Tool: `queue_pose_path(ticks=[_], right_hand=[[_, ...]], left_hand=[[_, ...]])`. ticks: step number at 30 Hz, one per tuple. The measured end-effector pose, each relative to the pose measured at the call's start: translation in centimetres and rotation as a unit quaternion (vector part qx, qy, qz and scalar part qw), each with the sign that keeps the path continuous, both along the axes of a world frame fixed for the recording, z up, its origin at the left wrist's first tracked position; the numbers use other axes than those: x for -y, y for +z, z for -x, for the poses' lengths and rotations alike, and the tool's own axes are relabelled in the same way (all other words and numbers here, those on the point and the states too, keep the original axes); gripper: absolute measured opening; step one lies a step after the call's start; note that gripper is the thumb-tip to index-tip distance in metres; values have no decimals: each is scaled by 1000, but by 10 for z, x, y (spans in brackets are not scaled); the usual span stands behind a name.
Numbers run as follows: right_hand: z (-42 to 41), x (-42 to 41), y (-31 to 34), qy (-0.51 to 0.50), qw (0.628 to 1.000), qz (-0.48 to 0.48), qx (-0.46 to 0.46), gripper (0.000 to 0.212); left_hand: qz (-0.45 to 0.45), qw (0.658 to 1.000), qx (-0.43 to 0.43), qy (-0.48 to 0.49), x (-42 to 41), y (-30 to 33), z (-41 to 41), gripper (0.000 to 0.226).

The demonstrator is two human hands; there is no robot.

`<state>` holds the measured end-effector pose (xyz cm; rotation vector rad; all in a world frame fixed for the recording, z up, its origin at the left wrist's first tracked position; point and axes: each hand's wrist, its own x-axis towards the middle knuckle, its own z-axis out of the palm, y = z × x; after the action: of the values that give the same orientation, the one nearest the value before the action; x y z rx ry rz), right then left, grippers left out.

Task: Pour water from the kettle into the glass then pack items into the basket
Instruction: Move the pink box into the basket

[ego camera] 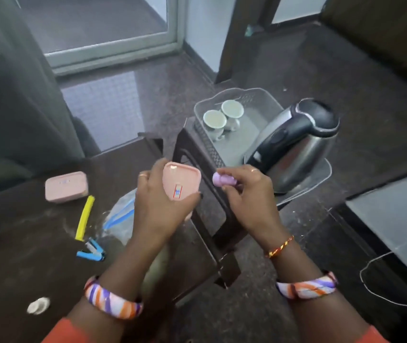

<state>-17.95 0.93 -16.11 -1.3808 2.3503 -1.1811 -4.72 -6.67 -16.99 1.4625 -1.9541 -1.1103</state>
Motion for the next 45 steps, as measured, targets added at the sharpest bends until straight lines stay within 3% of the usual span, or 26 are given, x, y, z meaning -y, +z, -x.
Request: queue_pose_path(ticks=[3, 11, 19, 24, 29, 37, 40, 45], right_hand=[[20, 33, 33, 27, 1000, -5, -12, 9], [104, 76, 117, 38, 998, -51, -1, 11], [228, 68, 141, 27, 997, -26, 61, 24], [297, 88, 98, 31, 998, -61, 11, 20], [327, 116, 14, 139, 978, -145, -64, 20], [346, 147, -40, 200, 941, -171, -213, 10], [351, 147, -50, 213, 927, -186, -245, 15], [358, 145, -65, 245, 897, -207, -303, 17]], left_hand=[[12, 1000, -2, 8, 34, 26, 29, 68], [55, 995, 19, -80, 92, 83, 110, 55], [44, 981, 103, -157, 107, 72, 189, 59], [9, 981, 150, -126, 110, 52, 232, 70], [-16, 977, 174, -125, 120, 29, 292, 86], [-31, 960, 240, -145, 151, -10, 352, 50], [-2, 948, 283, -145, 156, -22, 359, 30], [67, 909, 387, -138, 153, -30, 366, 20]])
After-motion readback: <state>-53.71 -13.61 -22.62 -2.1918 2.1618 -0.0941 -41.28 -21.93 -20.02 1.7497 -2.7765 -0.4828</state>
